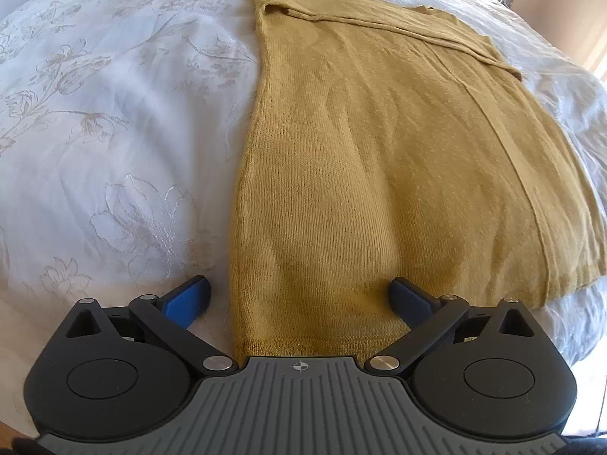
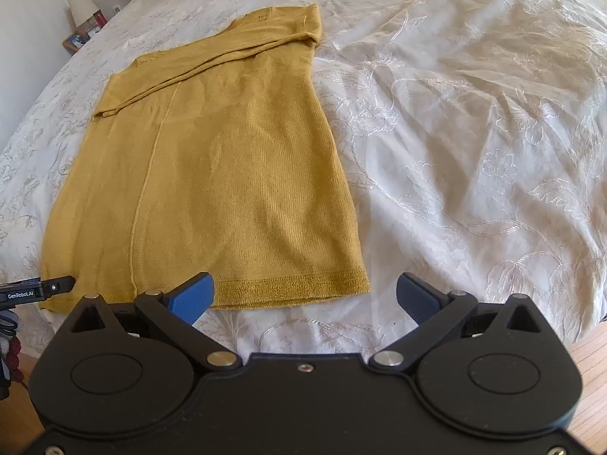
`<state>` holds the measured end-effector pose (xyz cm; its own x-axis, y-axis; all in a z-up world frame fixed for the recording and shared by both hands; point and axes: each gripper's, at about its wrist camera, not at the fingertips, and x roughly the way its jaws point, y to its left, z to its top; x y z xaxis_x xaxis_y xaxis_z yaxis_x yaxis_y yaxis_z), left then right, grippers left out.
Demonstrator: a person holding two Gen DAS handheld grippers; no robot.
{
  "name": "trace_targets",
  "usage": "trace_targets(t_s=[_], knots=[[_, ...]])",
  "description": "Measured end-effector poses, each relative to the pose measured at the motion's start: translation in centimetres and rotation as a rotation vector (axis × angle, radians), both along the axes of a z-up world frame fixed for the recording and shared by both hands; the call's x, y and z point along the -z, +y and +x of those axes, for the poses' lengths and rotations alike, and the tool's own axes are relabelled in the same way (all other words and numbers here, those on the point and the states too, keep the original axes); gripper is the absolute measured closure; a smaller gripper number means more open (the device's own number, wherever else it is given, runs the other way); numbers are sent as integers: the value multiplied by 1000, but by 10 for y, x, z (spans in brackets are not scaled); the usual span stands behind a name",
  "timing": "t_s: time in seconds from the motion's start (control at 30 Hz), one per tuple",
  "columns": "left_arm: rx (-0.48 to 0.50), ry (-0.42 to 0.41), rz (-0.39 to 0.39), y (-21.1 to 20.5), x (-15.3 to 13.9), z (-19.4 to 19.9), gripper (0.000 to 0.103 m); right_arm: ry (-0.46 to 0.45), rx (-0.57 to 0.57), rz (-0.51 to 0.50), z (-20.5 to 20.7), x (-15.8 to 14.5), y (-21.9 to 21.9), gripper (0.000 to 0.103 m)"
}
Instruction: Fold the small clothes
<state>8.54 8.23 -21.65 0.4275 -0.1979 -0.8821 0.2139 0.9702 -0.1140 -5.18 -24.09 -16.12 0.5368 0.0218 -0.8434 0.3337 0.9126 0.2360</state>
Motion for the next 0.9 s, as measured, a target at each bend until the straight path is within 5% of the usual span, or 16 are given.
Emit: trace_targets(t_s=[0.3, 0.47, 0.57, 0.8, 0.9], knots=[[-9, -12, 25, -3, 0, -1, 8, 19, -26, 19, 10, 8, -9, 1], [-5, -21, 27, -3, -3, -4, 28, 39, -61, 49, 19, 19, -17, 2], [-6, -22, 24, -3, -6, -6, 42, 56, -79, 76, 26, 27, -21, 10], [-11, -5, 31, -6, -7, -5, 50, 80, -105, 125, 37, 41, -26, 16], [-13, 0, 23, -7, -8, -4, 58, 86, -122, 146, 40, 45, -26, 32]])
